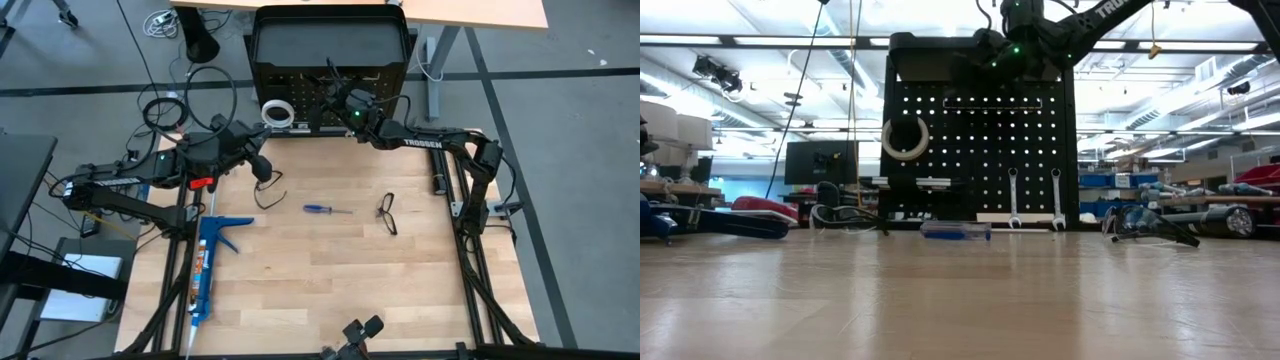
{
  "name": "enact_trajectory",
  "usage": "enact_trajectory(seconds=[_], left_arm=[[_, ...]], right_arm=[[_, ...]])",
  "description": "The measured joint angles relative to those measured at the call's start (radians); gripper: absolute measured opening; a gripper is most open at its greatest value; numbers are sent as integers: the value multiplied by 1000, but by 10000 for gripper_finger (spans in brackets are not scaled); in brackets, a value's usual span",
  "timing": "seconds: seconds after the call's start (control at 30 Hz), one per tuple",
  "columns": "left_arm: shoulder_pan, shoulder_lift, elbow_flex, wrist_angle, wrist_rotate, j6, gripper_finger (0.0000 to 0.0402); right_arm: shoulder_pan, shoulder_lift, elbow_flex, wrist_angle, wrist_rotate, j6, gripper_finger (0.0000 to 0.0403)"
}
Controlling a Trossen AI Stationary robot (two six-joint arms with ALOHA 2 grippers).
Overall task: Hang tools onto peg board
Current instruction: Remove the black black utility knife blade dispenser from the black pegboard
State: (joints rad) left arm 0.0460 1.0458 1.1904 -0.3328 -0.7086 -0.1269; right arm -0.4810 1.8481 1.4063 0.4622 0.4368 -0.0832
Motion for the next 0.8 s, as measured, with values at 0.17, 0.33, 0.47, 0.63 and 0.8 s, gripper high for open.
enact_trajectory(seconds=[0.17,0.33,0.47,0.63,0.8], left_arm=[[0,0,0,0,-10,17,18],[0,-11,-2,1,-94,13,18],[0,-14,-2,5,-162,11,18],[0,-15,-2,9,-257,11,18],[0,-15,-2,31,-355,11,18]], right_arm=[[24,-21,0,-9,14,-23,126],[77,-106,0,-113,60,-49,126],[123,-192,0,-341,38,27,126],[212,-290,0,-743,17,172,120],[320,-359,-102,-942,14,316,119]])
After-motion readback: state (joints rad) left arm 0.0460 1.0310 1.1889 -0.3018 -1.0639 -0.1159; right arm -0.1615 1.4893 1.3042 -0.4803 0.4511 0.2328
